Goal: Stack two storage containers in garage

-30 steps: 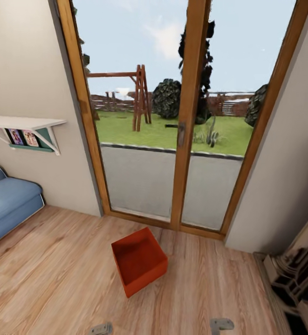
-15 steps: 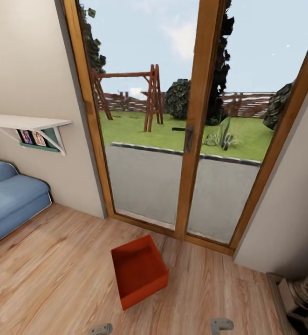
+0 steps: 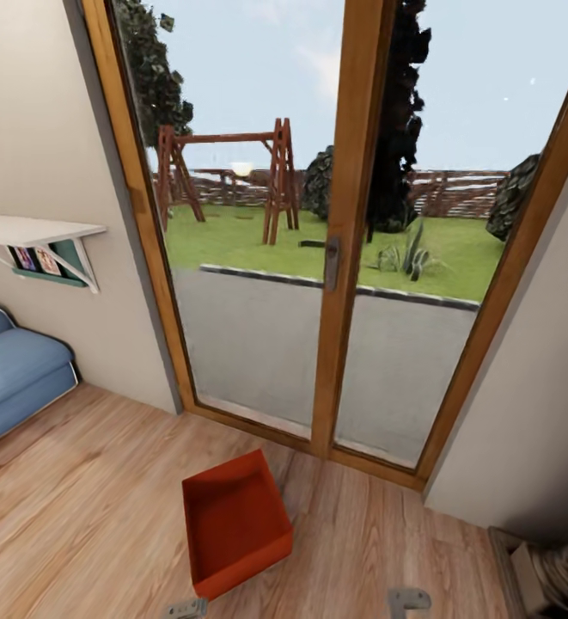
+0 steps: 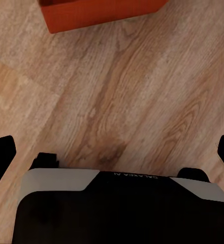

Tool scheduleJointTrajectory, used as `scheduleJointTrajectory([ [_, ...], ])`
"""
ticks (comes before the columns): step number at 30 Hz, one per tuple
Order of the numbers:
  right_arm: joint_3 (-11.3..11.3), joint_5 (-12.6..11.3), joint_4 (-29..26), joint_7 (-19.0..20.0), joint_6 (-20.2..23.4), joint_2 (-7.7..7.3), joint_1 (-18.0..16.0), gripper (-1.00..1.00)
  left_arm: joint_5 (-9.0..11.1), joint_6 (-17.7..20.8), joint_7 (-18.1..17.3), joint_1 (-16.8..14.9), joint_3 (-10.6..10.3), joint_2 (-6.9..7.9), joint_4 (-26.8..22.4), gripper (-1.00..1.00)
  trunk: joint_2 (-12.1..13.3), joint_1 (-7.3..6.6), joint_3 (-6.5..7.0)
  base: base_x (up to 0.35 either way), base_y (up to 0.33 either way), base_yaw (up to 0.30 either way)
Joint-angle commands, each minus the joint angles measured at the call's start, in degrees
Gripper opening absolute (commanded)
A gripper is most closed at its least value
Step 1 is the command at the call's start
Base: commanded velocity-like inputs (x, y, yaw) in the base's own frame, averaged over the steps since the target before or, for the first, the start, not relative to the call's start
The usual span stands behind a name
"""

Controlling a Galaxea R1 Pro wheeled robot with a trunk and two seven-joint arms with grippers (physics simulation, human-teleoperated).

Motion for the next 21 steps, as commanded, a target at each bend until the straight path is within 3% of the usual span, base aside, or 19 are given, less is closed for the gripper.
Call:
scheduleJointTrajectory([
  [1, 0.5, -0.4, -0.1, -0.3, 0.4, -0.02, 0.0, 1.0, 0.0, 0.4, -0.3, 0.0, 0.4, -0.07, -0.1, 1.0, -0.1, 0.05, -0.11, 0.258, -0.239, 0.043],
  [8, 0.5, -0.4, -0.1, -0.3, 0.4, -0.03, 0.0, 1.0, 0.0, 0.4, -0.3, 0.0, 0.4, -0.07, -0.1, 1.0, -0.1, 0.05, -0.11, 0.258, -0.239, 0.137],
  [21, 0.5, -0.4, -0.1, -0.3, 0.4, -0.03, 0.0, 1.0, 0.0, 0.4, -0.3, 0.0, 0.4, -0.07, -0.1, 1.0, -0.1, 0.05, -0.11, 0.257, -0.239, 0.244],
])
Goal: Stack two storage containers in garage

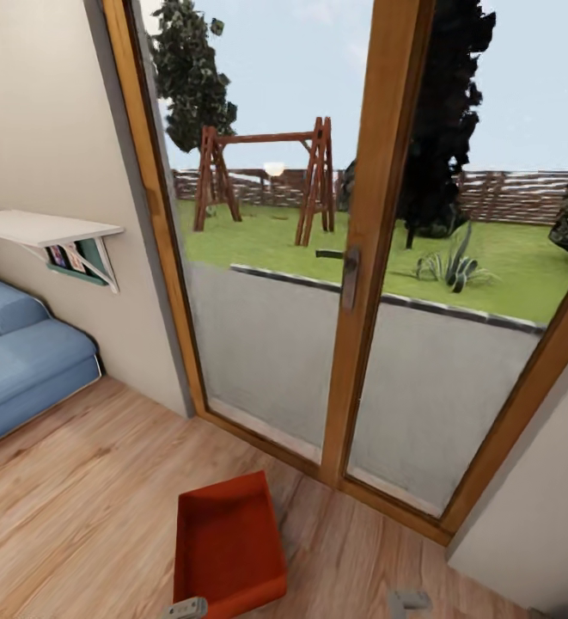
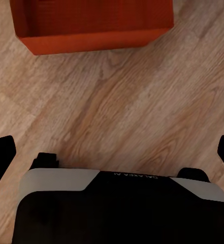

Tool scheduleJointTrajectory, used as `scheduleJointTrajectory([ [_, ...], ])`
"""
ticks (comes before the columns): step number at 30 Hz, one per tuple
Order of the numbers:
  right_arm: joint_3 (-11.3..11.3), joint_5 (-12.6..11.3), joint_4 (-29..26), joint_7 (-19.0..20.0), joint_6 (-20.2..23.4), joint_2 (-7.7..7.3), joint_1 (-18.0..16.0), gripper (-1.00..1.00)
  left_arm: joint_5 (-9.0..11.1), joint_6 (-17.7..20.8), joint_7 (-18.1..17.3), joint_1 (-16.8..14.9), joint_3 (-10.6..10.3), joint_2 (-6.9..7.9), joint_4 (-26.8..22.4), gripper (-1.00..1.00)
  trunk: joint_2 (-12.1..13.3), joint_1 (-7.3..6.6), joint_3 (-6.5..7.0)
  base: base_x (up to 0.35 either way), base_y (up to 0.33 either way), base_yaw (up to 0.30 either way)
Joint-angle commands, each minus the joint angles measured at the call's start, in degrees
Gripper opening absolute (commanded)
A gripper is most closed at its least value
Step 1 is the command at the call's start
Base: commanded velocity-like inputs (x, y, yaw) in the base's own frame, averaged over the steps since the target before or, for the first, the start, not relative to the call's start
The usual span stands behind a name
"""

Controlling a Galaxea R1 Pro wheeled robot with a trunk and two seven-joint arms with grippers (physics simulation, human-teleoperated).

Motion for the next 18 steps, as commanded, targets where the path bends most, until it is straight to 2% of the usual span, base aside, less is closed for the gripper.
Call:
scheduleJointTrajectory([
  [1, 0.5, -0.4, -0.2, -0.3, 0.4, 0.0, 0.0, 1.0, 0.0, 0.4, -0.3, 0.0, 0.4, -0.07, -0.1, 1.0, -0.1, 0.05, -0.11, 0.249, -0.232, 0.25],
  [13, 0.5, -0.4, -0.2, -0.3, 0.4, 0.02, 0.0, 1.0, 0.0, 0.4, -0.3, 0.0, 0.4, -0.07, -0.1, 1.0, -0.1, 0.05, -0.11, 0.211, -0.186, 0.251],
  [18, 0.5, -0.4, -0.2, -0.3, 0.4, -0.01, 0.0, 1.0, 0.0, 0.4, -0.3, 0.0, 0.4, -0.07, -0.1, 1.0, -0.1, 0.05, -0.11, 0.073, -0.064, 0.25],
])
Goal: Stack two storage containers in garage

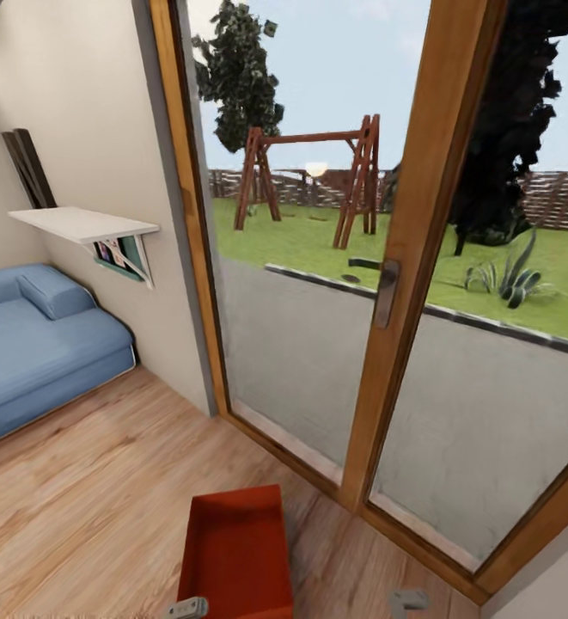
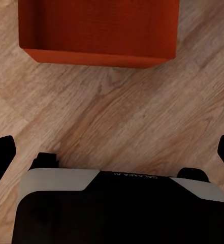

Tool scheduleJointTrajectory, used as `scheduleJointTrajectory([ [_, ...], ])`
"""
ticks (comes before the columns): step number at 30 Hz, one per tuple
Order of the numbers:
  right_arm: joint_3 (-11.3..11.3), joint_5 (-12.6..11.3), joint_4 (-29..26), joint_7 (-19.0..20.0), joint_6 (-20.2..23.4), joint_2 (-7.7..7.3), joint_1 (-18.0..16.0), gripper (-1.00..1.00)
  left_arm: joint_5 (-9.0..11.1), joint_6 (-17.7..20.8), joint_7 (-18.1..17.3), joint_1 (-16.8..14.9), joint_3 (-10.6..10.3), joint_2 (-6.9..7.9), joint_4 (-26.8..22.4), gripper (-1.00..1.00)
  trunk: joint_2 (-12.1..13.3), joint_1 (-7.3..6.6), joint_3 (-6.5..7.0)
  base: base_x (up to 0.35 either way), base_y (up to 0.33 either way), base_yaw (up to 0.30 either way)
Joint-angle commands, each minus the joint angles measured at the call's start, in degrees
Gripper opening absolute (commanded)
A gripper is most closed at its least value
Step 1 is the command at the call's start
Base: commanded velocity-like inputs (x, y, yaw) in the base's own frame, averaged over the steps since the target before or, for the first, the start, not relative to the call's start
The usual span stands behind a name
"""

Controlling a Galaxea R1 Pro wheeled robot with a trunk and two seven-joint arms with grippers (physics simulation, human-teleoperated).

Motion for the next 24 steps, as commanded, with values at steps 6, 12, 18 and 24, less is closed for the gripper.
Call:
scheduleJointTrajectory([
  [6, 0.5, -0.4, -0.2, -0.3, 0.4, -0.02, 0.0, 1.0, 0.0, 0.4, -0.3, 0.0, 0.5, -0.07, -0.1, 1.0, -0.1, 0.02, -0.11, 0.003, -0.003, 0.25],
  [12, 0.5, -0.4, -0.2, -0.3, 0.4, -0.01, 0.0, 1.0, 0.0, 0.4, -0.3, 0.0, 0.5, -0.07, -0.1, 1.0, -0.1, 0.02, -0.11, 0.0, 0.0, 0.25],
  [18, 0.5, -0.4, -0.2, -0.3, 0.4, -0.02, 0.0, 1.0, 0.0, 0.4, -0.3, 0.0, 0.5, -0.07, -0.1, 1.0, -0.1, 0.02, -0.11, 0.0, 0.0, 0.25],
  [24, 0.5, -0.4, -0.2, -0.3, 0.4, -0.01, 0.0, 1.0, 0.1, 0.4, -0.3, 0.0, 0.5, -0.07, -0.1, 1.0, -0.1, 0.02, -0.11, 0.0, 0.0, 0.171],
])
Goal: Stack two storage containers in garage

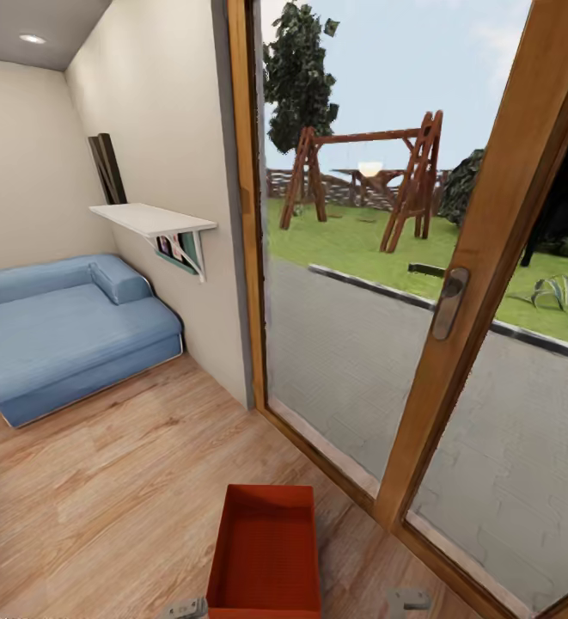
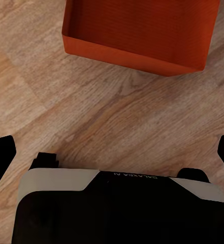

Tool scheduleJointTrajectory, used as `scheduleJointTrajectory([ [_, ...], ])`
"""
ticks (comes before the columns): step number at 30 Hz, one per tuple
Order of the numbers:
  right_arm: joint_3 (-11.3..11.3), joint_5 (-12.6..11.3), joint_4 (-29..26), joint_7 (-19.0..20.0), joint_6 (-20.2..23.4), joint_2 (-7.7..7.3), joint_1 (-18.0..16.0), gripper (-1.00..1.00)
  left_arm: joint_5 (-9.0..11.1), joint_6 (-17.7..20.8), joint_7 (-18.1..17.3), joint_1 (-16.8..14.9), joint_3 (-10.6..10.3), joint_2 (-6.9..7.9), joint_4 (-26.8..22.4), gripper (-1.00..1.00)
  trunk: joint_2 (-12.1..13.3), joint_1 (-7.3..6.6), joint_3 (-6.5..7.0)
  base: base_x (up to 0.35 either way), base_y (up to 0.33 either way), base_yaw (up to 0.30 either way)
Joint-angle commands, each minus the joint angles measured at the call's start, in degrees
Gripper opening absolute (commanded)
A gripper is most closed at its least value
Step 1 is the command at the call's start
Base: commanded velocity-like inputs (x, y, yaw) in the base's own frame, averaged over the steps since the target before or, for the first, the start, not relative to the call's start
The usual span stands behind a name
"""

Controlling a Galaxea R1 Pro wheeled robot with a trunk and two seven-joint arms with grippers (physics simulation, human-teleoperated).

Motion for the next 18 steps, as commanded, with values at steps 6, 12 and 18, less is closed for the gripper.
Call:
scheduleJointTrajectory([
  [6, 0.5, -0.4, -0.1, -0.3, 0.4, -0.02, 0.0, 1.0, 0.0, 0.4, -0.3, 0.0, 0.5, -0.06, -0.1, 1.0, -0.1, 0.03, -0.11, 0.175, 0.0, 0.018],
  [12, 0.5, -0.4, -0.1, -0.3, 0.4, -0.03, 0.0, 1.0, 0.0, 0.4, -0.3, 0.0, 0.5, -0.06, -0.1, 1.0, -0.1, 0.03, -0.11, 0.324, 0.0, 0.001],
  [18, 0.5, -0.4, -0.1, -0.3, 0.4, -0.04, 0.0, 1.0, 0.0, 0.4, -0.3, 0.0, 0.5, -0.06, -0.1, 1.0, -0.1, 0.03, -0.11, 0.33, 0.0, 0.0],
])
